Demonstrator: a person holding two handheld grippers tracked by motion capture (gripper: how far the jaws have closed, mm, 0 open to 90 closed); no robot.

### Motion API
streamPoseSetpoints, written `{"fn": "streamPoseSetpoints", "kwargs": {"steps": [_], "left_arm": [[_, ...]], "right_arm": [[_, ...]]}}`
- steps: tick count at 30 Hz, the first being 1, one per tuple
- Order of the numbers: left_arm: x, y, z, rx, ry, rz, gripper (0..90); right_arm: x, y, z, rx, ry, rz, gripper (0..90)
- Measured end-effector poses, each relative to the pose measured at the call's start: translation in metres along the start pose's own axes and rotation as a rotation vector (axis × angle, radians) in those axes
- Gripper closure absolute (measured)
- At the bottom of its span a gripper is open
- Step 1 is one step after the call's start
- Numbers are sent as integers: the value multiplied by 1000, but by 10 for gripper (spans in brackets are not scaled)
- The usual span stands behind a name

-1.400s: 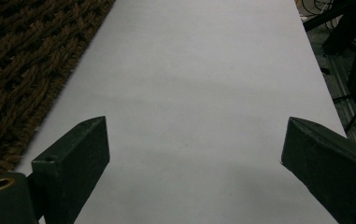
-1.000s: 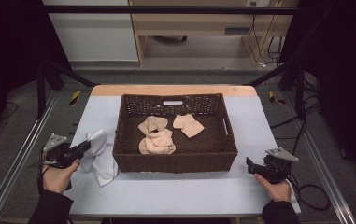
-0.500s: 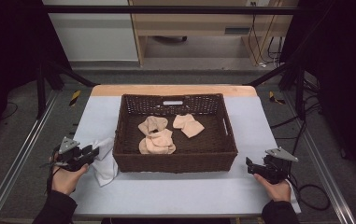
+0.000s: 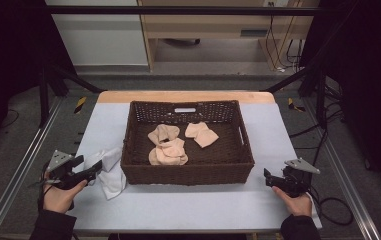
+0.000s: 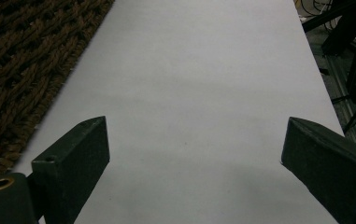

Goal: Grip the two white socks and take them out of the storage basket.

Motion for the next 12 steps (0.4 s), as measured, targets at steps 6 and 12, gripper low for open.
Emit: {"fn": "streamPoseSetpoints", "kwargs": {"steps": [6, 12], "left_arm": [[14, -5, 16, -12, 34, -7, 205], [24, -19, 30, 9, 54, 15, 229]], "right_arm": [[1, -1, -1, 0, -2, 1, 80], [2, -2, -3, -7, -7, -2, 80]]}}
Point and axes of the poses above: each handheld gripper's, and its own axes: x roughly backward along the jaws, y roughly out of its top, z roughly to its left, the point moved 7 cm from there along -x, roughly forward along the jaws, and after that the axes turned 11 degrees about x, right-handed, at the moved point
